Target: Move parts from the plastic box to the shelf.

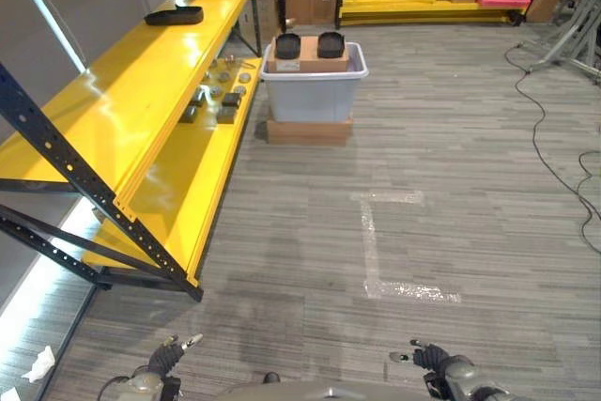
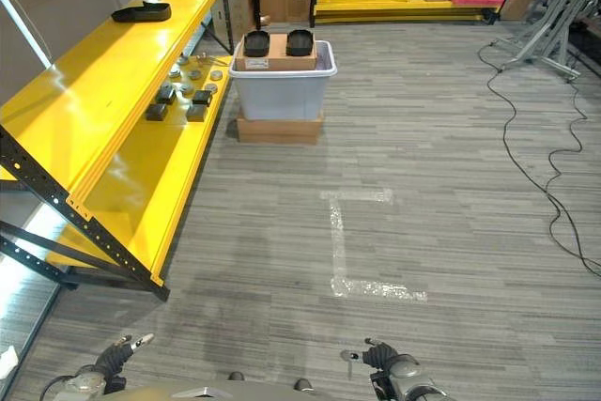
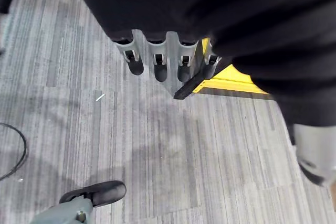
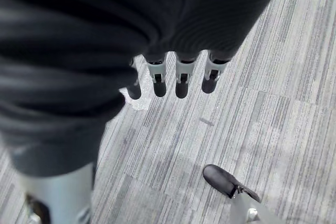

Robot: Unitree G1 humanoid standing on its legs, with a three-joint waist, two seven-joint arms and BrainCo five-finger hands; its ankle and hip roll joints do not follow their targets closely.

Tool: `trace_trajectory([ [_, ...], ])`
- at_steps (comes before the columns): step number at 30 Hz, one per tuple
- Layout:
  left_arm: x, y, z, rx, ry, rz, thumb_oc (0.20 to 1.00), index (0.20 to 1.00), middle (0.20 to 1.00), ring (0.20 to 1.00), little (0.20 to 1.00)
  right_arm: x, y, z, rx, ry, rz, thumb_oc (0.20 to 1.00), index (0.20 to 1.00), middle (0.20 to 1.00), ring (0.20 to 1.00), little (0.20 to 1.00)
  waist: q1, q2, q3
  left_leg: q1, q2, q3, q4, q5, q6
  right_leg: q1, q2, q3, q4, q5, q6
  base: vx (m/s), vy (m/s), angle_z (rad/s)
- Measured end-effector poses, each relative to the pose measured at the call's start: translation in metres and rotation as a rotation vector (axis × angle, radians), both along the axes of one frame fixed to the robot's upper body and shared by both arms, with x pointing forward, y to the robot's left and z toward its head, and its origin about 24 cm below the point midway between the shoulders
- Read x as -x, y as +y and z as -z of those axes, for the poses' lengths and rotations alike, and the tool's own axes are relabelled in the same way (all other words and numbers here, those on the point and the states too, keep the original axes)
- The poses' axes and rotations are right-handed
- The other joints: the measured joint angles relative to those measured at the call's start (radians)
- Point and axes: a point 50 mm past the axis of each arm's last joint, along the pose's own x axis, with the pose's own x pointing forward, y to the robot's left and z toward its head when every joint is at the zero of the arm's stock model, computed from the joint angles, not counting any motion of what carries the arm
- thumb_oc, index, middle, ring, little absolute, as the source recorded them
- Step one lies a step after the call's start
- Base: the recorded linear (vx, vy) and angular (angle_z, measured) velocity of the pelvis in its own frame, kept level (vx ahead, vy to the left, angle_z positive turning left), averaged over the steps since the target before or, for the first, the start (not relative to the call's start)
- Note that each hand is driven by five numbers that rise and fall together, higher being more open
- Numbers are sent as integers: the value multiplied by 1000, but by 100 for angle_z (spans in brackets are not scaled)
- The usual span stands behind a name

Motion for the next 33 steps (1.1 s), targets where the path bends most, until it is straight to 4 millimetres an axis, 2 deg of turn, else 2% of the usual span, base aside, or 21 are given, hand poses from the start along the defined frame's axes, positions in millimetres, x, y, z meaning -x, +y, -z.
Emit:
trace_trajectory([
  [5, 19, -3, 6, -2, 78, 9, 1000, 1000, 1000, 1000, 1000, 6, 0, 3, -16, 11, 41, 1000, 1000, 1000, 1000, 1000, -1, -2, -11, 17, 0, -1, -3, -1, 0, 17, 0, -1, 0, -1, 0, 0, 0, 0],
  [13, 21, -14, 9, -11, 117, 163, 1000, 1000, 1000, 1000, 1000, 35, -8, 9, 2, 108, 109, 1000, 1000, 1000, 1000, 1000, -5, -21, -46, 10, 0, -1, -8, -7, -8, 8, 0, 3, 0, -4, 4, 0, 17, -1],
  [18, 18, -15, 9, -17, 111, 187, 1000, 1000, 1000, 1000, 1000, 37, -8, 10, 5, 108, 117, 1000, 1000, 1000, 1000, 1000, -15, -24, -52, -11, -2, -1, -9, -2, -4, -10, -1, 3, 1, 7, 4, -44, 70, -1],
  [20, 5, -18, 6, -17, 61, 197, 1000, 1000, 1000, 1000, 1000, 36, -8, 9, -1, 93, 151, 1000, 1000, 1000, 1000, 1000, -14, -23, -47, -33, -7, -6, -4, 11, 7, -34, -6, -5, 10, 16, 1, -87, 163, 13],
  [22, -16, -24, -1, -11, -30, 218, 1000, 1000, 1000, 1000, 1000, 25, -8, 6, -14, 37, 171, 1000, 1000, 1000, 1000, 1000, -16, -11, -17, -42, -15, -20, -6, 14, 15, -79, -26, -16, 99, -19, 15, -100, 133, 13],
  [24, -38, -29, -11, -12, -133, 236, 1000, 1000, 1000, 1000, 1000, 0, -3, -2, -25, -64, 153, 1000, 1000, 1000, 1000, 1000, -18, 4, 33, -48, -17, -16, -9, 15, 25, -166, -59, -10, 273, -74, 67, 37, 9, -2],
  [26, -53, -25, -19, -28, -194, 240, 1000, 1000, 1000, 1000, 1000, -16, 10, -5, -54, -128, 133, 1000, 1000, 1000, 1000, 1000, -17, -11, 60, -51, -30, -3, -5, 22, 33, -218, -113, -24, 355, -126, 97, 125, -87, -14],
  [27, -56, -20, -21, -44, -208, 220, 1000, 1000, 1000, 1000, 1000, -28, 20, -7, -76, -164, 113, 1000, 1000, 1000, 1000, 1000, 0, -25, 70, -53, -31, 27, -5, 20, 32, -246, -148, -52, 372, -140, 93, 162, -134, -62],
  [28, -55, -10, -23, -62, -206, 182, 1000, 1000, 1000, 1000, 1000, -43, 40, -9, -115, -208, 51, 1000, 1000, 1000, 1000, 1000, -2, -47, 82, -68, -20, 36, -10, 16, 28, -277, -166, -73, 330, -131, 93, 280, -202, -55],
  [30, -58, -7, -24, -67, -209, 172, 1000, 1000, 1000, 1000, 1000, -50, 47, -10, -132, -228, 39, 1000, 1000, 1000, 1000, 1000, -20, -59, 83, -75, -7, 24, -5, 18, 24, -277, -158, -69, 272, -107, 109, 222, -166, -2],
  [31, -61, -8, -23, -73, -194, 166, 1000, 1000, 1000, 1000, 1000, -48, 51, -8, -127, -205, 8, 1000, 1000, 1000, 1000, 1000, -30, -64, 85, -76, 8, 5, -6, 21, 6, -267, -113, 43, 228, -92, 116, 127, -152, 41],
  [32, -62, -9, -23, -71, -198, 171, 1000, 1000, 1000, 1000, 1000, -44, 50, -6, -126, -193, 16, 1000, 1000, 1000, 1000, 1000, -47, -73, 85, -74, 8, -15, -9, 24, 6, -242, -109, 47, 196, -50, 107, 202, -222, 52],
  [33, -68, -14, -24, -67, -216, 184, 1000, 1000, 1000, 1000, 1000, -38, 47, -3, -116, -172, 24, 1000, 1000, 1000, 1000, 1000, -57, -72, 85, -67, 15, -27, -7, 18, -6, -221, -98, 44, 178, -8, 83, 229, -218, 46],
])
